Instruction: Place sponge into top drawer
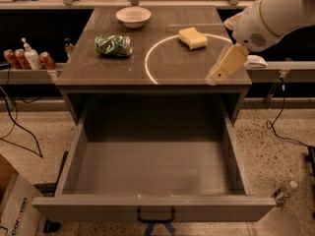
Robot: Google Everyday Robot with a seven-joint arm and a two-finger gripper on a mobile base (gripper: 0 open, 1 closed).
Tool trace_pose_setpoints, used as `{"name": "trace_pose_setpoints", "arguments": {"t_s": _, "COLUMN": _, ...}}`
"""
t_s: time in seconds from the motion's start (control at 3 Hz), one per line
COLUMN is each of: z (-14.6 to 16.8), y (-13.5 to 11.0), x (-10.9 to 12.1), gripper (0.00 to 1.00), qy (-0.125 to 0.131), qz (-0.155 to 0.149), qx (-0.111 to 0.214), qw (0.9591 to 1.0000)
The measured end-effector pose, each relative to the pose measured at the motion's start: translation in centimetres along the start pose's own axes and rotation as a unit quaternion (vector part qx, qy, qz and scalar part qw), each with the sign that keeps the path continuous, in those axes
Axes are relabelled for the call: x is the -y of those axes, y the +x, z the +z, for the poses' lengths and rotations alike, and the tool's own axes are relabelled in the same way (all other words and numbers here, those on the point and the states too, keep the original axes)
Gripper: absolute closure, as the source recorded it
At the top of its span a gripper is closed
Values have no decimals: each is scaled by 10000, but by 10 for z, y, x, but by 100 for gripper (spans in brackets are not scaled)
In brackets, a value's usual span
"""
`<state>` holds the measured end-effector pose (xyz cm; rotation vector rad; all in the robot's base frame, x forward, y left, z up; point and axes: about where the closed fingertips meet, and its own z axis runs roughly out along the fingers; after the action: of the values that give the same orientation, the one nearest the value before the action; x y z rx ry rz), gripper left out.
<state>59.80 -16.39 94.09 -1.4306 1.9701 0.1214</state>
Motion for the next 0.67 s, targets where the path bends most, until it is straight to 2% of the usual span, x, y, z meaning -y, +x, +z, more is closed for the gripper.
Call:
{"name": "trace_pose_setpoints", "arguments": {"t_s": 0.33, "z": 23, "y": -5, "x": 23, "gripper": 0, "qy": 148, "qz": 117, "qx": 346, "qw": 9992}}
{"name": "trace_pose_setpoints", "arguments": {"t_s": 0.67, "z": 44, "y": -6, "x": 43, "gripper": 0, "qy": 156, "qz": 179, "qx": 548, "qw": 9982}}
